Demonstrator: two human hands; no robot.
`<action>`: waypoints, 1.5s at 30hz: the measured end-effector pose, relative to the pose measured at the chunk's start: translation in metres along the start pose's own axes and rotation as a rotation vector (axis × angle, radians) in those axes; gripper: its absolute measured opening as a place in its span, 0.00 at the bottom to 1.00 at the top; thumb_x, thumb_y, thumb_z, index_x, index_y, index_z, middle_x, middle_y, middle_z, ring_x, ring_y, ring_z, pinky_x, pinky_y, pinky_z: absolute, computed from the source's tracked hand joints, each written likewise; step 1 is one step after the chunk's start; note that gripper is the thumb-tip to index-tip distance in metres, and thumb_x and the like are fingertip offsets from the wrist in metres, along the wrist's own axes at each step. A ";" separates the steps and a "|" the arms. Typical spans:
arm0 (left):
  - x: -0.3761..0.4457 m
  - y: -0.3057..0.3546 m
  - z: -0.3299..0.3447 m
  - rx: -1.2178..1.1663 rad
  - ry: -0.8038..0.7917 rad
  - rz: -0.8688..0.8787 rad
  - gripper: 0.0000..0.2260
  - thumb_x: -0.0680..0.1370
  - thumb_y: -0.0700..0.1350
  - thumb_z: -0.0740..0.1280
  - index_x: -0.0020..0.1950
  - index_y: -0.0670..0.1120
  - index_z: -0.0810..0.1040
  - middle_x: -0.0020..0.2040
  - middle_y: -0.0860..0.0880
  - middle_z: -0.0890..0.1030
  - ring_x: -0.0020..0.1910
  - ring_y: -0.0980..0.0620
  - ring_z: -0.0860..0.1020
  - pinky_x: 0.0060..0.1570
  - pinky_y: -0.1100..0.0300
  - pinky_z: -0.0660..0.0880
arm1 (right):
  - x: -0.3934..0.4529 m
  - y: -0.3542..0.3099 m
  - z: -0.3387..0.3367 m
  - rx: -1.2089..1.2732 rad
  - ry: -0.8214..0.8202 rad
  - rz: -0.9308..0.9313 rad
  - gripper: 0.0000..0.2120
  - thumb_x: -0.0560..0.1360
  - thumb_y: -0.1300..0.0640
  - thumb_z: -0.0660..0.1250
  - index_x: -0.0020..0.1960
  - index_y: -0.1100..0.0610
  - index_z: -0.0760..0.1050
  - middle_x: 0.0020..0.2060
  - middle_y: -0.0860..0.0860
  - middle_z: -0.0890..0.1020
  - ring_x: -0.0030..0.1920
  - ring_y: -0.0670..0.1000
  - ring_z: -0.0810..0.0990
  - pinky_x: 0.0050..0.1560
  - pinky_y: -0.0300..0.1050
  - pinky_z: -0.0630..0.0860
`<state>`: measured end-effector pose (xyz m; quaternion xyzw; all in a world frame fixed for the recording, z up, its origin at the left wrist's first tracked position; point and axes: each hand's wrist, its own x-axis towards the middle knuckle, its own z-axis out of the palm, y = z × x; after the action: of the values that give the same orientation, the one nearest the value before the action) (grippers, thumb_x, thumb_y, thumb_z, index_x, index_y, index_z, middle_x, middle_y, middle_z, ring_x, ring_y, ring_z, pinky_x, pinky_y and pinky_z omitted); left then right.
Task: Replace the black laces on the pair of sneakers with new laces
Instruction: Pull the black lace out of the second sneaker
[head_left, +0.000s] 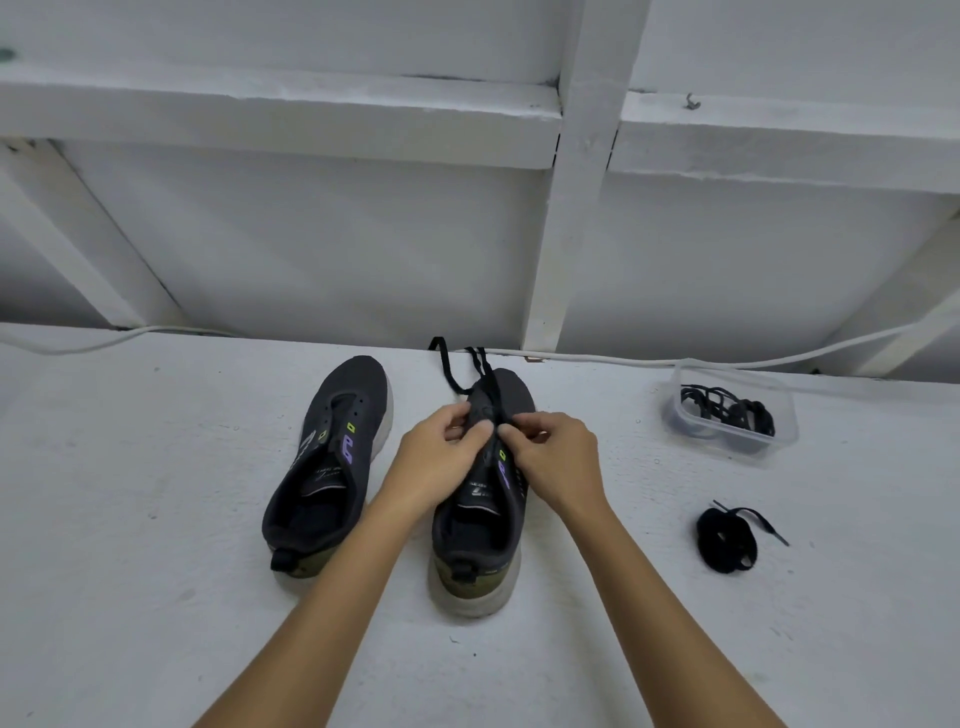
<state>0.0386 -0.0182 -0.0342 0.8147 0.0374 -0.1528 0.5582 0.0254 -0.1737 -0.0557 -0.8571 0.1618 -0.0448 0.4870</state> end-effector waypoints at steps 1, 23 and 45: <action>-0.001 0.000 0.000 0.019 -0.015 0.002 0.21 0.78 0.53 0.68 0.71 0.55 0.73 0.61 0.55 0.81 0.56 0.62 0.78 0.51 0.68 0.71 | 0.001 -0.001 0.002 -0.042 -0.002 -0.021 0.09 0.75 0.51 0.73 0.53 0.52 0.86 0.46 0.46 0.86 0.44 0.42 0.82 0.44 0.30 0.72; -0.009 -0.006 0.013 0.300 0.053 0.093 0.24 0.82 0.49 0.61 0.78 0.54 0.64 0.73 0.51 0.70 0.72 0.51 0.67 0.70 0.56 0.65 | -0.002 -0.001 -0.008 0.149 -0.027 0.151 0.13 0.72 0.43 0.76 0.48 0.52 0.84 0.41 0.47 0.86 0.45 0.48 0.85 0.52 0.52 0.83; -0.010 -0.007 0.014 0.270 0.060 0.087 0.23 0.81 0.49 0.62 0.78 0.54 0.65 0.72 0.52 0.71 0.70 0.52 0.68 0.66 0.62 0.63 | 0.000 0.006 -0.005 0.024 0.023 -0.060 0.08 0.78 0.52 0.70 0.42 0.53 0.79 0.38 0.46 0.82 0.40 0.45 0.80 0.39 0.33 0.72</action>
<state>0.0245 -0.0274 -0.0426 0.8874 -0.0022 -0.1075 0.4482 0.0224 -0.1806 -0.0580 -0.8552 0.1409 -0.0710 0.4938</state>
